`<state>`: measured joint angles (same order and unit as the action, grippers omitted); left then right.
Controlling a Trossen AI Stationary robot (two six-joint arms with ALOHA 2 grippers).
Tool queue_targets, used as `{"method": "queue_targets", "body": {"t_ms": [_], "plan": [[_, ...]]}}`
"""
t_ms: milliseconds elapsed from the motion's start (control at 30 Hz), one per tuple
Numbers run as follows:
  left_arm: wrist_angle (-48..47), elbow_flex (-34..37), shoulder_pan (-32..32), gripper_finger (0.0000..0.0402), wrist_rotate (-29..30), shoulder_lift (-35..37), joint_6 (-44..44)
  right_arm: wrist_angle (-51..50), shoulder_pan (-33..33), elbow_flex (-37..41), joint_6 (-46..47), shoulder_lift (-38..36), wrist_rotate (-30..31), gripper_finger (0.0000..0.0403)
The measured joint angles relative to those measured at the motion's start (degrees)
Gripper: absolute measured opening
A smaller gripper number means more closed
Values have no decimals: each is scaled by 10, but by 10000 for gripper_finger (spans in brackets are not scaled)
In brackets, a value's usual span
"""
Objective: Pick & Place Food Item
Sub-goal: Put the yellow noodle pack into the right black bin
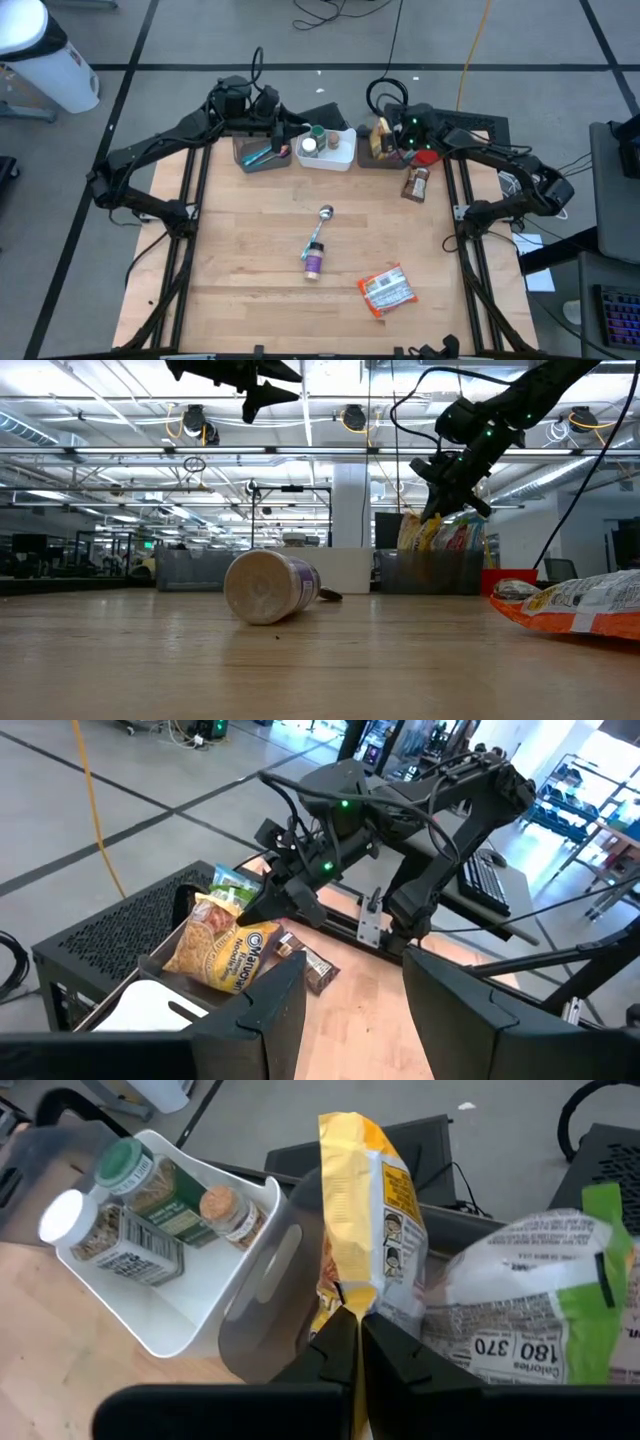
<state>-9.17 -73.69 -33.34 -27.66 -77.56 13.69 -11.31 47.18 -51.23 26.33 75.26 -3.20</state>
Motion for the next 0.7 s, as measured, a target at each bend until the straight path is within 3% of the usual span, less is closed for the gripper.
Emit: {"method": "queue_targets", "body": {"t_ms": [333, 700], "plan": [[0, 0, 0, 177, 3, 0, 1, 0, 0, 14, 11, 0, 17, 0], [8, 0, 0, 177, 8, 0, 4, 4, 0, 14, 107, 0, 35, 0]]}}
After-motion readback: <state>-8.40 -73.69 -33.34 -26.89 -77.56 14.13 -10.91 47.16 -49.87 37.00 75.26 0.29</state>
